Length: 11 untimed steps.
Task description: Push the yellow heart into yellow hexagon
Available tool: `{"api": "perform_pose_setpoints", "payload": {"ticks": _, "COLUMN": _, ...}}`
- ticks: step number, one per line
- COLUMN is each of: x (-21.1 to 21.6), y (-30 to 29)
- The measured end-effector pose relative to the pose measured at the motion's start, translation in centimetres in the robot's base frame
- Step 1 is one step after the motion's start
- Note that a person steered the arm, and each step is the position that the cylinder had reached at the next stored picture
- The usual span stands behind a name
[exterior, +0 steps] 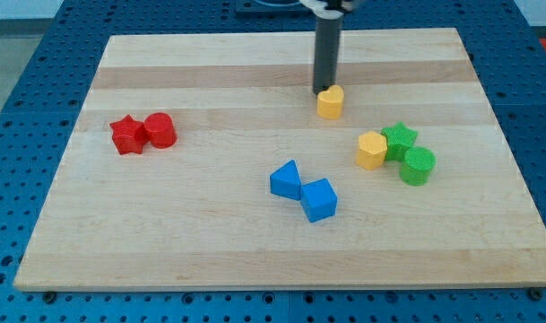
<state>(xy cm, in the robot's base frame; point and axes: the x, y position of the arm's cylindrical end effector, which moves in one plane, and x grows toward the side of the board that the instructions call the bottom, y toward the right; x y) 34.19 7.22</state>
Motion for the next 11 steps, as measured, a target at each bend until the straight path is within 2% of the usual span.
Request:
{"api": "perform_pose_setpoints", "payload": {"ticks": 1, "x": 1.6, "y": 3.4}}
{"api": "perform_pose_setpoints", "payload": {"ticks": 3, "x": 2.0, "y": 5.3}}
{"api": "perform_pose_setpoints", "payload": {"ticks": 4, "x": -3.1, "y": 2.8}}
{"api": "perform_pose_setpoints", "payload": {"ticks": 5, "x": -3.8, "y": -0.3}}
{"api": "perform_pose_setpoints", "payload": {"ticks": 7, "x": -0.6, "y": -0.2}}
{"api": "perform_pose_setpoints", "payload": {"ticks": 10, "x": 5.7, "y": 4.6}}
{"api": "perform_pose_setpoints", "payload": {"ticks": 11, "x": 6.5, "y": 5.1}}
